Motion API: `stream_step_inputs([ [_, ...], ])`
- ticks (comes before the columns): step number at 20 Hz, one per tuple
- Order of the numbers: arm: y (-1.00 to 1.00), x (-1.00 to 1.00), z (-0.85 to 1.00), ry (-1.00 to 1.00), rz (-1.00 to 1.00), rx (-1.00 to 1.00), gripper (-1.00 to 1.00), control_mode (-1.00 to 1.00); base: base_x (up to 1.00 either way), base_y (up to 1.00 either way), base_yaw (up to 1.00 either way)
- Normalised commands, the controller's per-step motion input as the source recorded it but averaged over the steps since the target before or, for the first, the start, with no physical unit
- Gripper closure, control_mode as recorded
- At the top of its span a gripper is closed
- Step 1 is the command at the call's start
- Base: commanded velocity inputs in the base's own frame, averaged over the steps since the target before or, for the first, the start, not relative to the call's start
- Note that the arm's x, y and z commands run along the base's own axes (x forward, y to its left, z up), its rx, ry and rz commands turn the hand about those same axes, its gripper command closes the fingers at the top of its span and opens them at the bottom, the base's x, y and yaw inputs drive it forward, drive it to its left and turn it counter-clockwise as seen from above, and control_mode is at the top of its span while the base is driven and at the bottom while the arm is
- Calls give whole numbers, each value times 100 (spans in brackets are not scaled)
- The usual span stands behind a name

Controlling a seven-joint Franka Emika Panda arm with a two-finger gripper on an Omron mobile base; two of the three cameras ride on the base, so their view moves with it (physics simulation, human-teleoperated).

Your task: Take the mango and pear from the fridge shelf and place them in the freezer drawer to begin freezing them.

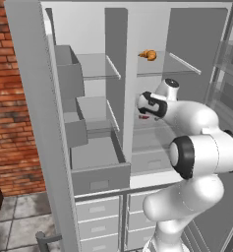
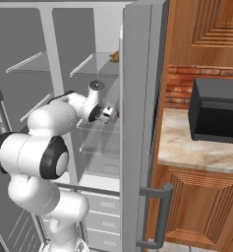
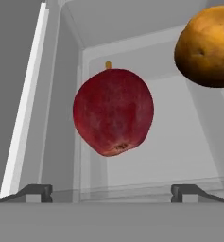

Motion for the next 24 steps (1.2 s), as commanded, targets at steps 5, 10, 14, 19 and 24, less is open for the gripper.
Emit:
stream_step_inputs([
  [5,-7,33,-2,0,-2,6,-100,-100,0,0,0],
  [10,0,32,-8,0,-1,6,-100,-100,0,0,0],
  [14,0,31,-21,0,-1,6,-100,-100,0,0,0],
  [19,0,28,-30,0,-2,4,-100,-100,0,0,0],
  [24,5,8,-47,0,0,1,100,-100,0,0,0],
])
